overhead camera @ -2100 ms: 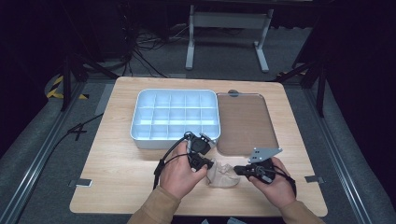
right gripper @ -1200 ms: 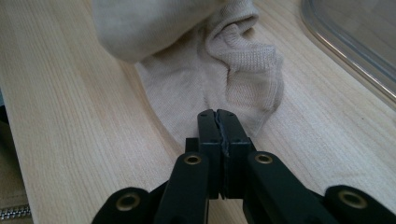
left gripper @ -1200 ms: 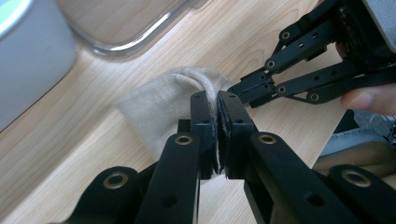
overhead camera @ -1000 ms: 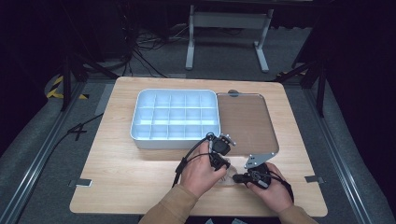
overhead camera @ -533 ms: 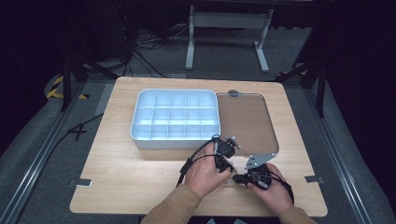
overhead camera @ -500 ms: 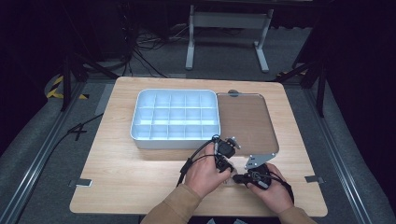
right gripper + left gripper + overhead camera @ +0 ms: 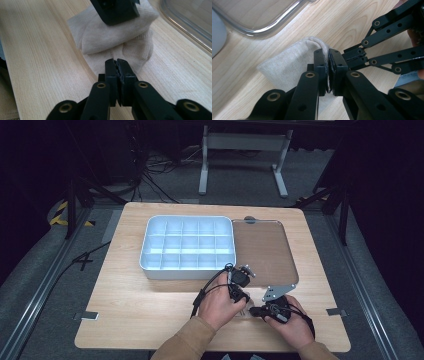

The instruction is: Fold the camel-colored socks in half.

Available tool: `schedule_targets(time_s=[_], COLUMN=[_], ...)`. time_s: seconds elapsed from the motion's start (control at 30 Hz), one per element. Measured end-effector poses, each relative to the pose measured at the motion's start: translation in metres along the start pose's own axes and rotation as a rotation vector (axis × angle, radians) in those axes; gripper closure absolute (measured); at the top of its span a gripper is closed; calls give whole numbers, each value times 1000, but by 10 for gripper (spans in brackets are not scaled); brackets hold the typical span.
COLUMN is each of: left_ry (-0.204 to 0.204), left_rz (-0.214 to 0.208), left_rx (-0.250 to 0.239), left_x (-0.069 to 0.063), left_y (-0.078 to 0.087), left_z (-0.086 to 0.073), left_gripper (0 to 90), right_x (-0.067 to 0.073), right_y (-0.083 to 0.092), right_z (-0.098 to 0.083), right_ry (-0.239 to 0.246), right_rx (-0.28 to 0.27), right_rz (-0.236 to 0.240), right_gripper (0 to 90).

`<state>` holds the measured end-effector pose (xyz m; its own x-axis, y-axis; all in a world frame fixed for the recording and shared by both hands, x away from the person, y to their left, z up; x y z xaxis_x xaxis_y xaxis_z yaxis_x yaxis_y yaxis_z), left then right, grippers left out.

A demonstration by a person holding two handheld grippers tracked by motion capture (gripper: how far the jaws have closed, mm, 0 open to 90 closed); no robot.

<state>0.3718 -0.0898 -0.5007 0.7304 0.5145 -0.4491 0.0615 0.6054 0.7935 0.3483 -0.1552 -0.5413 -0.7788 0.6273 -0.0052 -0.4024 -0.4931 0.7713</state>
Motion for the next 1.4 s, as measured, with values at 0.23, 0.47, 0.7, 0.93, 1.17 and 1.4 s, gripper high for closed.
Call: schedule_targets(time_s=[0.23, 0.47, 0.7, 0.93, 1.17, 1.4], left_ry=[-47, -60, -45, -12, -33, -85], left_rz=[-39, -9, 69, 106, 115, 78], left_rx=[-54, -115, -108, -108, -88, -7], left_x=[-7, -1, 18, 28, 30, 18], left_y=[10, 41, 59, 68, 63, 36], left_z=[2, -4, -23, -41, -48, -41], left_gripper=[674, 612, 646, 662, 669, 828], right_x=[-8, -12, 2, 13, 13, 8], right_y=[20, 43, 44, 22, 4, 8], right_z=[5, 16, 45, 63, 57, 45], right_ry=[-35, -49, -2, 33, 63, 43], right_rx=[-43, -92, -153, -156, -83, -59], right_rz=[-10, -24, -6, 7, -18, -33], right_gripper=[820, 838, 843, 830, 838, 837])
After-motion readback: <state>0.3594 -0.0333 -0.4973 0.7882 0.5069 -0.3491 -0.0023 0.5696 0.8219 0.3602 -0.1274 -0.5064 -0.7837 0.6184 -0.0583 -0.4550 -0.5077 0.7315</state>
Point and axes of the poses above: each handheld gripper's, and its own axes: y roughly backward along the jaws, z roughly out of its top, x roughly to its left, the point moved 10 cm from there along -y, roughly forward along the jaws, and after that the axes turned 10 degrees about -z, right-handed, at the moved point
